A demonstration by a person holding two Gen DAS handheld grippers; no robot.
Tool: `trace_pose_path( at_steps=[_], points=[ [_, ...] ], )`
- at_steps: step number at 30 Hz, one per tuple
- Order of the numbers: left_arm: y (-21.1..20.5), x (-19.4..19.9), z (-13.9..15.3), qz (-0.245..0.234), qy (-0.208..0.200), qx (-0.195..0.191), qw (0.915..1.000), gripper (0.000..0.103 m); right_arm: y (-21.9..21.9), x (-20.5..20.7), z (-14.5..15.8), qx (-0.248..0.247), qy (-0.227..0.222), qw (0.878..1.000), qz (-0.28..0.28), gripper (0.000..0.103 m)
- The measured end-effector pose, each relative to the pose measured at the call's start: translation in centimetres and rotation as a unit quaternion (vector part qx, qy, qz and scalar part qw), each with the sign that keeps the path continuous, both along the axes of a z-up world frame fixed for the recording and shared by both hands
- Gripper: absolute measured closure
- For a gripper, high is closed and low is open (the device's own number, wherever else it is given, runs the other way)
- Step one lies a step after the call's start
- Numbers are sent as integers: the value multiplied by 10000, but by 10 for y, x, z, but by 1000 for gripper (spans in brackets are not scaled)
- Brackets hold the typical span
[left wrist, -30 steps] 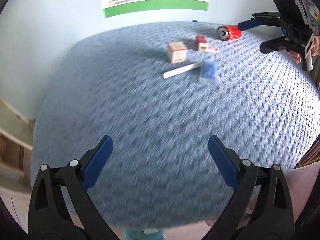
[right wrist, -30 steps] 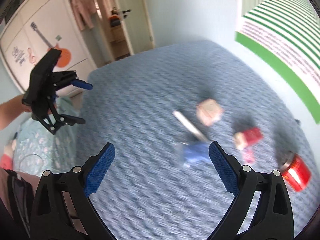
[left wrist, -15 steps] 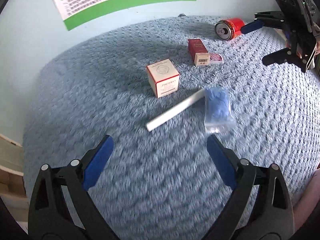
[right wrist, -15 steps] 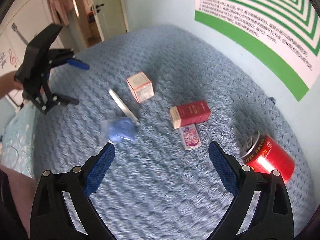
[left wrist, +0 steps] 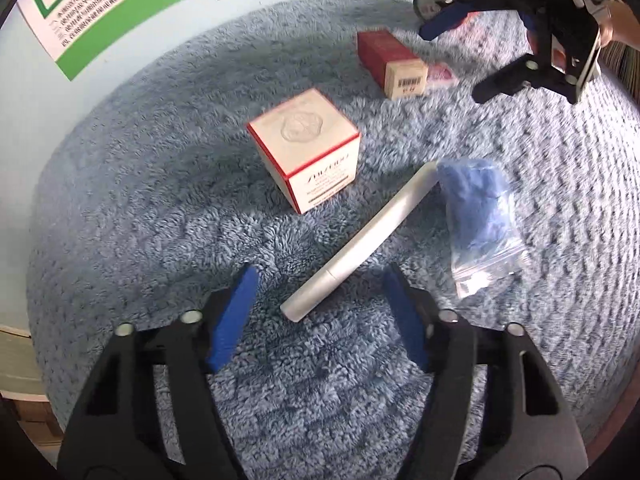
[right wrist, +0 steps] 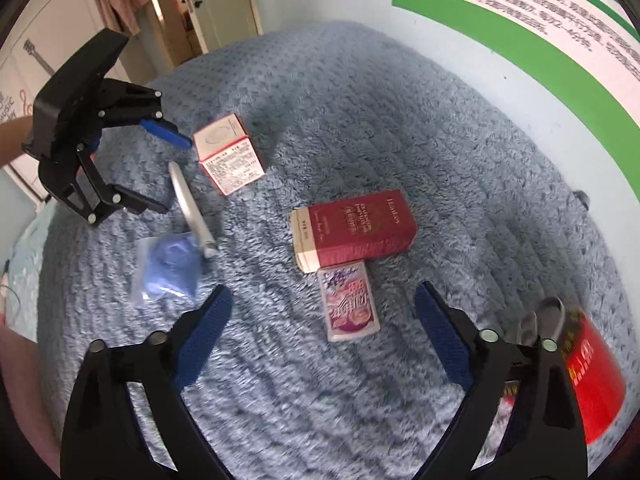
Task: Collect trash
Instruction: 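Grasp the white stick with the left gripper while the right grasps the purple card pack, then carry the white stick and purple card pack over to the teal bin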
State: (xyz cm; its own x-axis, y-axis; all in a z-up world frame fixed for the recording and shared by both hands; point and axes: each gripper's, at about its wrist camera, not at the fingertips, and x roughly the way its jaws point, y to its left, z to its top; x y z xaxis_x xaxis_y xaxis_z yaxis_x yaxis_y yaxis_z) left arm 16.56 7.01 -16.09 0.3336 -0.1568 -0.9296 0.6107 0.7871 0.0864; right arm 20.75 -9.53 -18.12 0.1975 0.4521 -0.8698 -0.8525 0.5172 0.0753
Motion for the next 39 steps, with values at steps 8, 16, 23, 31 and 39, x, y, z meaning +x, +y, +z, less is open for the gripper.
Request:
trace_pose_path(
  at_steps=[8,16,23,31,39],
  points=[
    [-2,0,-1,-174,93,-407,9990,81,-1,4,-12,-72,-54,9999,-71,66],
    [-2,-13,5,8,261,-472,9985,92,-23,-24,11,7,-21,10000,-27,72],
    [13,-36,23,292,233,-560,9977,92,-40,-52,38,129,-1,9999,-16,72],
    [26,-70,47,671,77,-621,9958,92,-17,-69,66,272,-90,9992,272,72],
    [37,-103,66,902,-134,-642,9938,92,23,-91,80,389,-198,9965,710,72]
  ],
)
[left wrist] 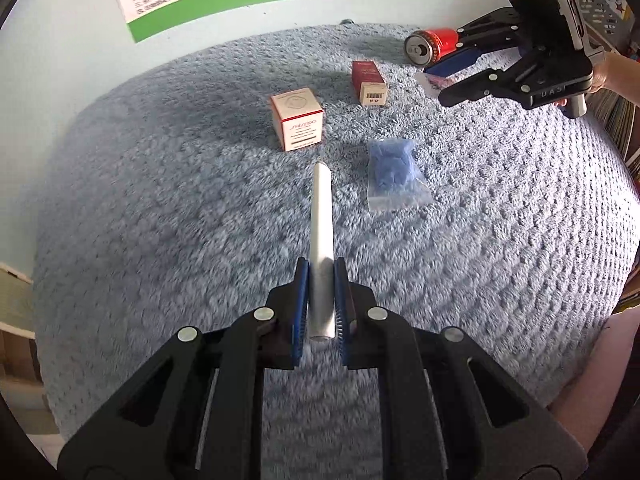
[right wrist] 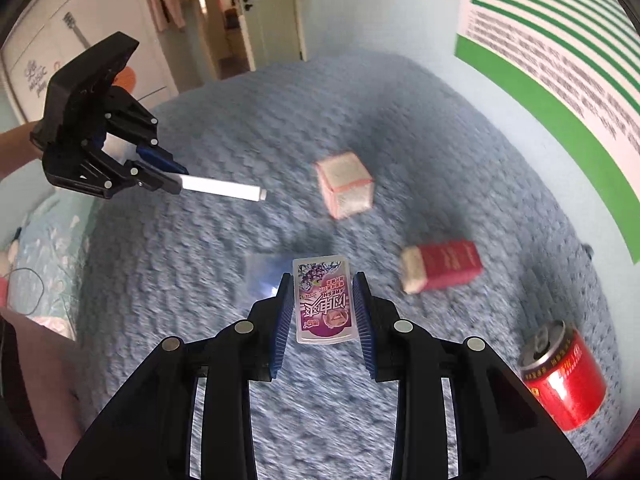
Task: Collect trash
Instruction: 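Carry the white stick and purple card pack over to the teal bin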
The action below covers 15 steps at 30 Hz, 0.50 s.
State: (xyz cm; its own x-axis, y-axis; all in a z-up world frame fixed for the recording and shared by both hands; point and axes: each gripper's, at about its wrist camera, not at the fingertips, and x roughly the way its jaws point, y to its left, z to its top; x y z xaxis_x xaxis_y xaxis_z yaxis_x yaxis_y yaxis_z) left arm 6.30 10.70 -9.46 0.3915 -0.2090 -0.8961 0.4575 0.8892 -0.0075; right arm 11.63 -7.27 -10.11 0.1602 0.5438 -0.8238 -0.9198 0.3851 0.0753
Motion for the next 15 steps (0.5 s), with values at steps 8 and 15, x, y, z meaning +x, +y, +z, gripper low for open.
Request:
trace_pose_path(
  at_steps=[8,15],
  points=[
    [32,-39,13,459,-112,66,9989,92,53,-32,16,70,-59,9976,690,72],
    [82,-89,22,1099,-163,105,9938,92,118,-64,23,125,-37,9902,1394,72]
  ],
)
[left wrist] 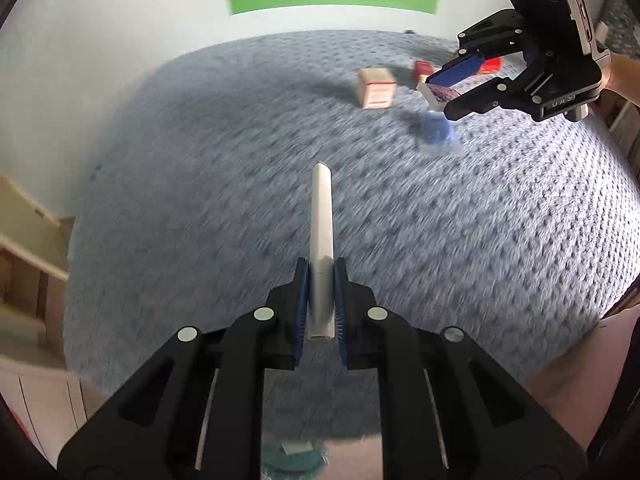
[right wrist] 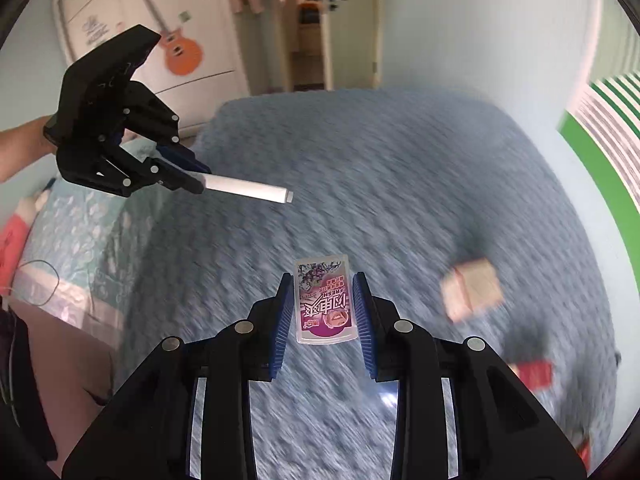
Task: Collect trash
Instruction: 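Carry the white stick and purple card pack over to the teal bin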
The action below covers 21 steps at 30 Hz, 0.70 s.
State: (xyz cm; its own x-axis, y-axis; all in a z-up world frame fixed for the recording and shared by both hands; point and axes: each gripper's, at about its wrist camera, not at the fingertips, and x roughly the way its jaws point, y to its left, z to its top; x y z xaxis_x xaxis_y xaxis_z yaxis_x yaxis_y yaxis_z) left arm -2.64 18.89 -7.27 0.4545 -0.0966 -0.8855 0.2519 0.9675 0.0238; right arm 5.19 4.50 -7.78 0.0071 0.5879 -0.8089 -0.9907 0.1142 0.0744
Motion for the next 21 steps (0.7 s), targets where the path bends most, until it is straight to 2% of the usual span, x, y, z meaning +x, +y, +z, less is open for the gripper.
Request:
trace_pose_path(
  at_steps=[6,11,21],
  points=[
    [50,-57,4,665,-16,17,9978,92,69,-41,4,75,142,9969,775,72],
    [90,-111,6,1263,-35,-6,9920,92,121,-81,4,70,201,9899,1401,72],
    [154,-219,-11,2468,124,-197,9688,92,213,-176,-6,55,474,9668,2509,72]
  ],
)
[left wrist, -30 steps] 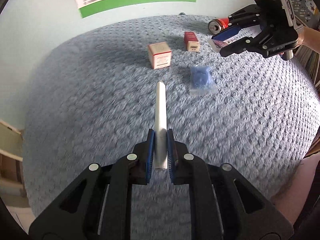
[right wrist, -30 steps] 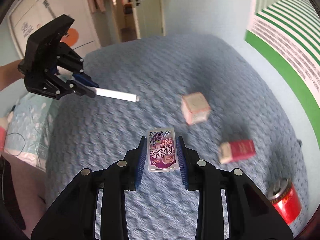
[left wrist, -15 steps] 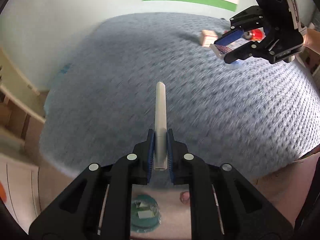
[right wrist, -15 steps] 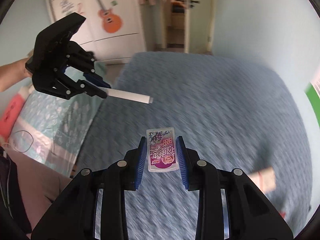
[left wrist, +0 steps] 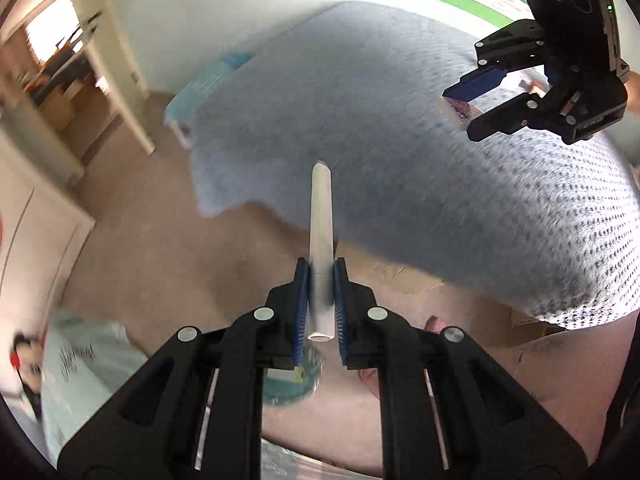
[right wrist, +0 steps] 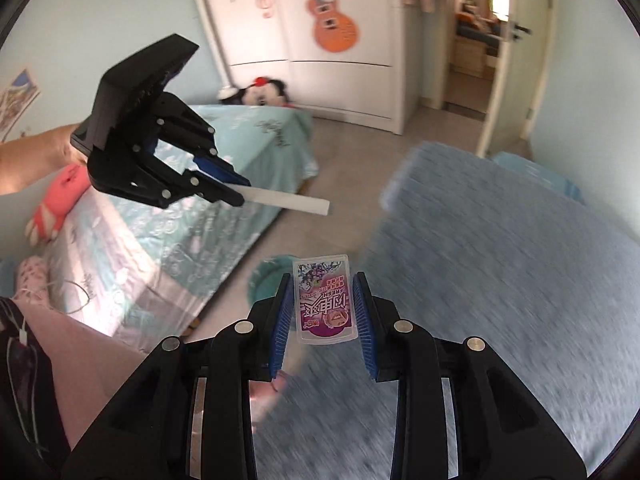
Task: Collect trash
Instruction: 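Carry the white stick and purple card pack over to the teal bin, then open both grippers to drop the stick and card pack into the bin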
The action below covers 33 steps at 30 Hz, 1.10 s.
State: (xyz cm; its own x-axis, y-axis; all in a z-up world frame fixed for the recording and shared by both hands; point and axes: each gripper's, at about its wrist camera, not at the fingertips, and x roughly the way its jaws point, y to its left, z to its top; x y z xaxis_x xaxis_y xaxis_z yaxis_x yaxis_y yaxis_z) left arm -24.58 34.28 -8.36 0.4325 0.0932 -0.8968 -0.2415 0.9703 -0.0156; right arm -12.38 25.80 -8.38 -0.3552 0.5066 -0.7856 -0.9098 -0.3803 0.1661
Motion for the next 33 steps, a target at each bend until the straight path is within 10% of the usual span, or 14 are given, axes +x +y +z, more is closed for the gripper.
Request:
trace_pose_path(
  at_steps=[29,33],
  points=[
    [75,-155,-123,1539,669,-782,9827,92,152,-197,-113,-1119,390,9803,1583,64],
    [80,-156,-141,1692,844,-626,9800,31,159,-200,-121,-1164,385,9819,1442,48]
  ],
)
